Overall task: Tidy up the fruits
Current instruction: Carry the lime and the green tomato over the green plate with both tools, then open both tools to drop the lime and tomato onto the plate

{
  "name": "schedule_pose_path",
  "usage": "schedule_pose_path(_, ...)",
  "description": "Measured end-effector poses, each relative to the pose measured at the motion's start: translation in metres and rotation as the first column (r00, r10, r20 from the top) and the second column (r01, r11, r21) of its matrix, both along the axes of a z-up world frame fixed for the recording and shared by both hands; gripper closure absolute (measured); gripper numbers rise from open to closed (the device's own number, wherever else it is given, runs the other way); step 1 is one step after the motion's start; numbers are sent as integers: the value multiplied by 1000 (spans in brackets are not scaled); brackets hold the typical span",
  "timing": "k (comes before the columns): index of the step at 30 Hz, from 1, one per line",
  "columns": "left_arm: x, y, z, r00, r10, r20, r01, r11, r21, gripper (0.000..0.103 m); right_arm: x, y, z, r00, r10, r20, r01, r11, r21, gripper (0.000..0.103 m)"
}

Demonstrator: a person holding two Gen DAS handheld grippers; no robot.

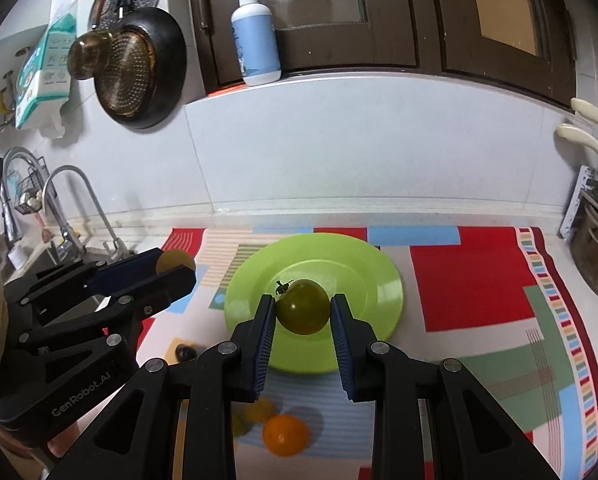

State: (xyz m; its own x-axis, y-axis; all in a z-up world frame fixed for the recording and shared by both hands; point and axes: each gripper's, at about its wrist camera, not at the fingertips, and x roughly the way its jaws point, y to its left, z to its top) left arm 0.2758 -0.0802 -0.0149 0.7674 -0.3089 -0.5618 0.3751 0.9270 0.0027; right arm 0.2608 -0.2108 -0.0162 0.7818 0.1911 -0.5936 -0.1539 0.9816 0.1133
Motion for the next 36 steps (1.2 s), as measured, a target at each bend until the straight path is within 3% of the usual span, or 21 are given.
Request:
schedule_pose_path(14,70,-12,-19,997,-45,-62,47,998,32,75,71,-4,-15,999,22,-43,-22,1000,0,74)
schedule_pose_path(18,91,-15,-28,992,-64,-112,68,997,26,75,88,-4,-20,998,26,-60,-26,1000,-8,74)
schedule_pose_path(36,158,-25,-84,963,-79,-260,106,990,94,75,154,-13,-78,979,27,-200,-33,999,-28,74)
